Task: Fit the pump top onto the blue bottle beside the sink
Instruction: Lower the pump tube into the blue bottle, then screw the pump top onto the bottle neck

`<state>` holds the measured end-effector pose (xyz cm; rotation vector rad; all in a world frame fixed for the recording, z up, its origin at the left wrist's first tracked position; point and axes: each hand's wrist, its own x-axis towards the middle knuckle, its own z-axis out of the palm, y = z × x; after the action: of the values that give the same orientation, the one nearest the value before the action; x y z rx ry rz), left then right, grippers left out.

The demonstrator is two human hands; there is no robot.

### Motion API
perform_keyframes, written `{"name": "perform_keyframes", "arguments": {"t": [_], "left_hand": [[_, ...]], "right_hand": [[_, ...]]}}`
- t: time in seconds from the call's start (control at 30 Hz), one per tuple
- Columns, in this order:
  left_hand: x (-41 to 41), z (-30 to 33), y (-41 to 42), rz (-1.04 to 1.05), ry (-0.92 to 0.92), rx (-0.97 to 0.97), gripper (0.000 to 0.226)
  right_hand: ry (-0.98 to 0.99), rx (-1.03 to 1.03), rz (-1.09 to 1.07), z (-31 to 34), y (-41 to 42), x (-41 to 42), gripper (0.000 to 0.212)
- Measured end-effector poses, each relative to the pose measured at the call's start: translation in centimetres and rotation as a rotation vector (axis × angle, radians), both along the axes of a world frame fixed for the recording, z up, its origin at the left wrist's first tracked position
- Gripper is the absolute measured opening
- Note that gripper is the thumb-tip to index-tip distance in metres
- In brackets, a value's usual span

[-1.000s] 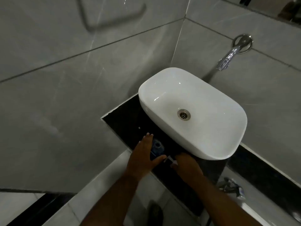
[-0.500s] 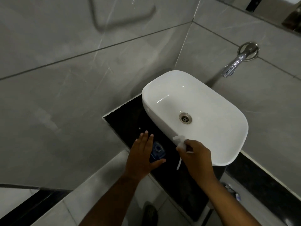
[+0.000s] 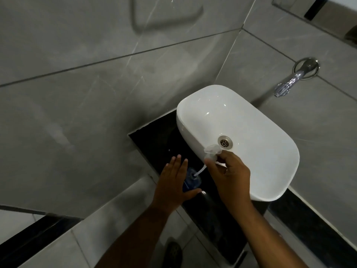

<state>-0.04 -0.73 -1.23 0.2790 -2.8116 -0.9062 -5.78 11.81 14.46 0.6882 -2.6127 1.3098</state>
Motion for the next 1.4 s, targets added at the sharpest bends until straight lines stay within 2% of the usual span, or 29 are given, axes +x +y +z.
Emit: {"name": "perform_keyframes", "arguments": {"t": [0.13,0.4,0.5,0.63,0.77,0.83,0.97,1.0,1.1,1.2,1.3,1.4], "left_hand": [[-0.1,-0.1,0.0,-0.006,-0.007,-0.002,0.102],[-0.1,0.7,0.1,-0.015,-0.002,0.002,0.104],[-0.1,0.7,0.2,-0.004,-0.013,-0.002,0.104],[0.1,0.6,0.1,-0.005,-0.014,-0.019,0.103],[0.4,0.8,0.1,-0.013,0.022,0.003,0.1],[0.5,0.8,0.2,-0.011,0.055,0.021,0.099],[0.4,0.6,0.3,0.0,0.115,0.05,0.099],[0.4,0.5,0.3,0.0,0.101,0.045,0.099],[0.2,0.0,0.3,0.004,0.073,0.035,0.1],[0.1,-0.2,0.3,0.01,0.078,0.045,0.1],[0.1,-0.4,0.3,0.019,0.084,0.056,0.1],[0.1,-0.5,0.4,0.016,0.075,0.065,0.1]], "right_hand": [[-0.007,0.073,0.014,-1.9,-0.1,-0.2,0.022],[-0.243,0.121,0.119,-4.1,0.3,-0.8,0.014],[-0.276,0.125,0.168,-4.1,0.2,-0.7,0.035],[-0.327,0.147,0.189,-5.0,0.2,-0.7,0.028],[-0.353,0.209,0.187,-5.2,0.3,-1.0,0.05],[-0.349,0.266,0.215,-4.8,0.2,-1.2,0.05],[-0.316,0.448,0.323,-3.3,-1.0,-1.7,0.01],[-0.317,0.524,0.317,-2.8,-1.4,-1.8,0.01],[-0.266,0.67,0.325,-1.2,-2.0,-2.1,0.028],[-0.304,0.762,0.439,0.5,-2.3,-2.3,0.053],[-0.32,0.931,0.495,1.2,-3.1,-2.3,0.041],[-0.356,1.005,0.399,1.2,-4.1,-2.0,0.034]]}}
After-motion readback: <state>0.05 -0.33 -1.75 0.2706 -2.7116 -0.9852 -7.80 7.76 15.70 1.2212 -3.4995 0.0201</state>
